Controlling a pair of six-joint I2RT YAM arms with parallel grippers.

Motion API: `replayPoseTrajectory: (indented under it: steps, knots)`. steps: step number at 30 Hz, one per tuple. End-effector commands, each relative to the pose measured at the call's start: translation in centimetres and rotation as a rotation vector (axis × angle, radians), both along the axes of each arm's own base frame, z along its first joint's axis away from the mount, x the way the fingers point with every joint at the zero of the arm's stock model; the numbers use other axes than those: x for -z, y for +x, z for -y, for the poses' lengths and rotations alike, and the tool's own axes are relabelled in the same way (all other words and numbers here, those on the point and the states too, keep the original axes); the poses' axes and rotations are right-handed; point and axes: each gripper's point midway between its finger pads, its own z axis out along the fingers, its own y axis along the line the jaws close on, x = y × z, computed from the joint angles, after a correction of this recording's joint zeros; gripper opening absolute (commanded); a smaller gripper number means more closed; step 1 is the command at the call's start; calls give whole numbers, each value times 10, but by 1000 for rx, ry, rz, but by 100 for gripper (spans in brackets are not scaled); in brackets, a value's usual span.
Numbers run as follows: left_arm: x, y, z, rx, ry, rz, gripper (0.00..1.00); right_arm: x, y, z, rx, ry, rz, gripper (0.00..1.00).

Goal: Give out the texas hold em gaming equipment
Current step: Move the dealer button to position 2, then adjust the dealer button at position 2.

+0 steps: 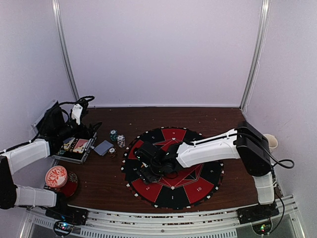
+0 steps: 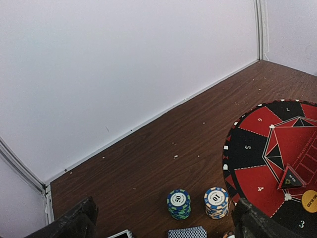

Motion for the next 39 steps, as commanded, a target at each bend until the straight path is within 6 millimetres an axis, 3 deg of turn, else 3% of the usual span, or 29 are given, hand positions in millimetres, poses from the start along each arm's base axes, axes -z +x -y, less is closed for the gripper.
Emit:
replayPoseTrajectory:
  steps: [1,8,13,19,31,39]
  knots:
    - [-7,2,-1,2,-10,35,98,9,14,9,66,-43,-8,83]
    - [-7,2,0,8,-11,33,98,-11,34,36,160,34,12,84]
    - [-8,2,0,6,-11,35,98,-23,35,65,194,46,23,87]
    - [-7,3,-1,3,-9,33,98,-10,24,91,208,21,3,88]
    - [-5,4,-2,-5,-5,31,98,8,28,112,242,10,-10,80]
    - [-4,4,-1,2,-6,28,98,-11,15,122,194,26,-4,80]
